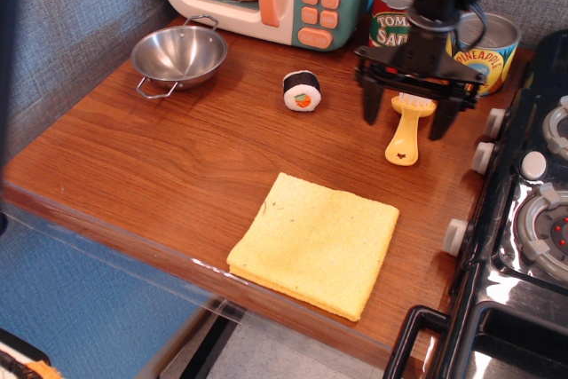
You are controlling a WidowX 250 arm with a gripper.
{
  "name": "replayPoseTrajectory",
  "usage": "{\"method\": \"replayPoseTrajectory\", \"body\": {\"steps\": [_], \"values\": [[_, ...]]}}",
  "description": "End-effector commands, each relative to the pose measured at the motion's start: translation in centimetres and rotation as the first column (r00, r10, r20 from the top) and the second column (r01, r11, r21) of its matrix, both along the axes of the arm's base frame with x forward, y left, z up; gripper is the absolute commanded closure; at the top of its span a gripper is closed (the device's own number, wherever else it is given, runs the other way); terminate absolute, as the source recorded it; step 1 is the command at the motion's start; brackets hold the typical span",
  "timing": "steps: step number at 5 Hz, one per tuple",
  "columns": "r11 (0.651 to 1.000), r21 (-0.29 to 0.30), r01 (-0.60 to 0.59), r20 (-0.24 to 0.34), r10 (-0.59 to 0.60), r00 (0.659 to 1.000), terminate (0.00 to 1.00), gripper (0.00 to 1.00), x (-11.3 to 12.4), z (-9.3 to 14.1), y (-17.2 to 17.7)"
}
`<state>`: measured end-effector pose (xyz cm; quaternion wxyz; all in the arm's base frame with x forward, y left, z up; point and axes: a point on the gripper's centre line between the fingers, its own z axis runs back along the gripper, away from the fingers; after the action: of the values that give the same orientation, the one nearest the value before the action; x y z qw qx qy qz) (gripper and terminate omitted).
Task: Move the brush on top of the yellow rag.
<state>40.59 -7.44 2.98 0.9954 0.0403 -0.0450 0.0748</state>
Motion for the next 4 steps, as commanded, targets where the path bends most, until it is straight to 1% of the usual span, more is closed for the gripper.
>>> {"method": "replayPoseTrajectory", "body": {"steps": [1,2,3,4], "values": [[0.999,0.006,-0.046,0.023,0.046,0.999,0.00,0.00,2.7,-0.8,0.2],[0.999,0.019,-0.036,0.026,0.035,0.999,0.00,1.00,3.0,-1.2,0.5],[1.000,0.010,-0.017,0.019,0.017,1.000,0.00,1.00,2.8,-0.8,0.4],[1.000,-0.002,-0.001,0.025,0.001,1.000,0.00,1.00,2.3,0.3,0.7]]}}
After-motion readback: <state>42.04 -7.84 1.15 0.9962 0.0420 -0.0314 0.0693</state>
